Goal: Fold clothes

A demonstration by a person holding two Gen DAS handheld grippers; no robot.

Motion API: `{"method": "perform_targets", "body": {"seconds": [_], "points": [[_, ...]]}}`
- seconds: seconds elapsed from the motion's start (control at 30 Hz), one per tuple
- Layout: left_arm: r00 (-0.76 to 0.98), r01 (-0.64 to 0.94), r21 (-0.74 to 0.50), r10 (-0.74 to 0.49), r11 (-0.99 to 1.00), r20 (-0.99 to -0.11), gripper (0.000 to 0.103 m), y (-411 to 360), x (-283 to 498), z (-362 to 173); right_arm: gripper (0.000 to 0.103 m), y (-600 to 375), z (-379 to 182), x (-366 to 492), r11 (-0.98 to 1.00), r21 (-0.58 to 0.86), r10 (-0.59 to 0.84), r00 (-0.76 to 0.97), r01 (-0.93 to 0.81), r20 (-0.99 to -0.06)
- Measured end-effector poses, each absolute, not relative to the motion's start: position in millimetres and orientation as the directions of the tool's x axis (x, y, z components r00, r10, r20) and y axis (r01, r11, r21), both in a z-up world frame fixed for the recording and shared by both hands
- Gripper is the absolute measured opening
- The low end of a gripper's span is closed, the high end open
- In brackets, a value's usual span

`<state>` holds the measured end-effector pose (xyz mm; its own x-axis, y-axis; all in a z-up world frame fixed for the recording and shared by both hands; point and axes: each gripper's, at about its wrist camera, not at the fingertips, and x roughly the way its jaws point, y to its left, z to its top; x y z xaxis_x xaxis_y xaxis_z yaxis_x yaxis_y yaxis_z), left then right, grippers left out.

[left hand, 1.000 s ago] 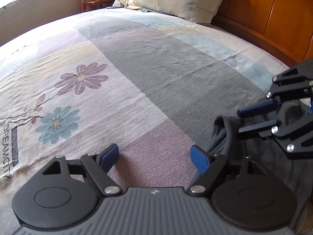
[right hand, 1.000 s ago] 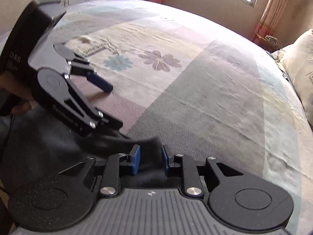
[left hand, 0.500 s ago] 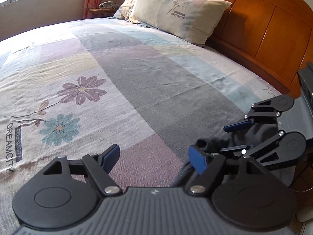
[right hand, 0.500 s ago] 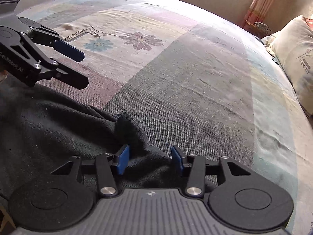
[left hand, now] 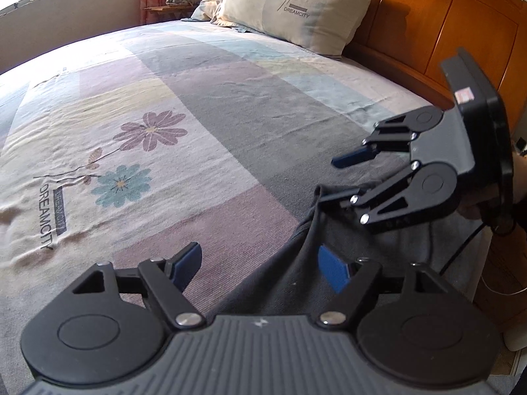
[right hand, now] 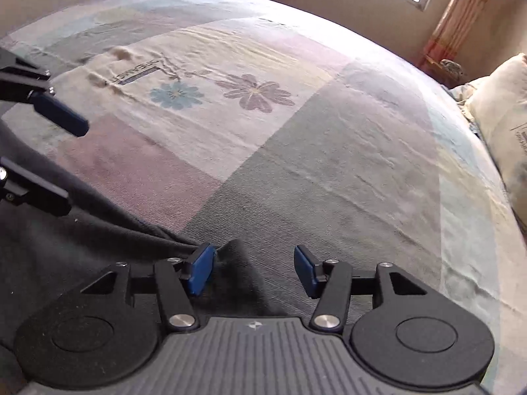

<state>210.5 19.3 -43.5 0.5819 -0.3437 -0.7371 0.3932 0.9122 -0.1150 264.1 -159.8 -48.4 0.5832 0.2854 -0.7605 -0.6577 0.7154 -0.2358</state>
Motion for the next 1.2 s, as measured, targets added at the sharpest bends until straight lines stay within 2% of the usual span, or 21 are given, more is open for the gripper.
{"method": "perform_targets", "body": {"seconds": [0.03, 0.1, 0.17, 0.3, 0.5, 0.7, 0.9, 1.2], "points": [[0.584, 0.387, -0.115, -0.340, 0.915, -0.737, 0.078, 21.6, 208.5, -43.4, 0.052, -160.3, -42.7, 261.2, 0.713, -0.230, 0.303, 0.586, -0.663, -0.752], [0.586, 0.374, -0.125, -0.339, 0.919, -0.736, 0.078, 26.1, 204.3, -42.8, 0.037, -159.0, -33.0, 256.6, 0.699, -0.176, 0.364, 0.557, -0.693, -0.746], [0.587, 0.357, -0.136, -0.335, 0.924, -0.736, 0.078, 29.6, 199.6, -41.9, 0.029, -149.8, -31.5, 254.1, 0.667, -0.149, 0.405, 0.523, -0.730, -0.750], [0.583, 0.333, -0.141, -0.320, 0.933, -0.747, 0.078, 35.9, 184.8, -40.3, 0.021, -130.4, -33.1, 249.9, 0.599, -0.108, 0.461, 0.451, -0.794, -0.764], [0.580, 0.284, -0.123, -0.273, 0.951, -0.767, 0.078, 53.8, 161.8, -38.3, 0.021, -121.1, -47.0, 235.4, 0.503, -0.137, 0.423, 0.381, -0.853, -0.822], [0.573, 0.224, -0.130, -0.238, 0.966, -0.784, 0.078, 69.2, 145.0, -41.4, 0.022, -115.8, -37.3, 227.2, 0.469, -0.121, 0.475, 0.366, -0.875, -0.800], [0.572, 0.203, -0.133, -0.228, 0.970, -0.788, 0.079, 75.5, 131.7, -39.8, 0.023, -100.2, -49.3, 225.5, 0.414, -0.108, 0.466, 0.312, -0.904, -0.828], [0.561, 0.181, -0.160, -0.236, 0.970, -0.794, 0.079, 78.1, 129.9, -50.0, 0.026, -114.2, -42.7, 238.8, 0.499, -0.083, 0.474, 0.352, -0.863, -0.807]]}}
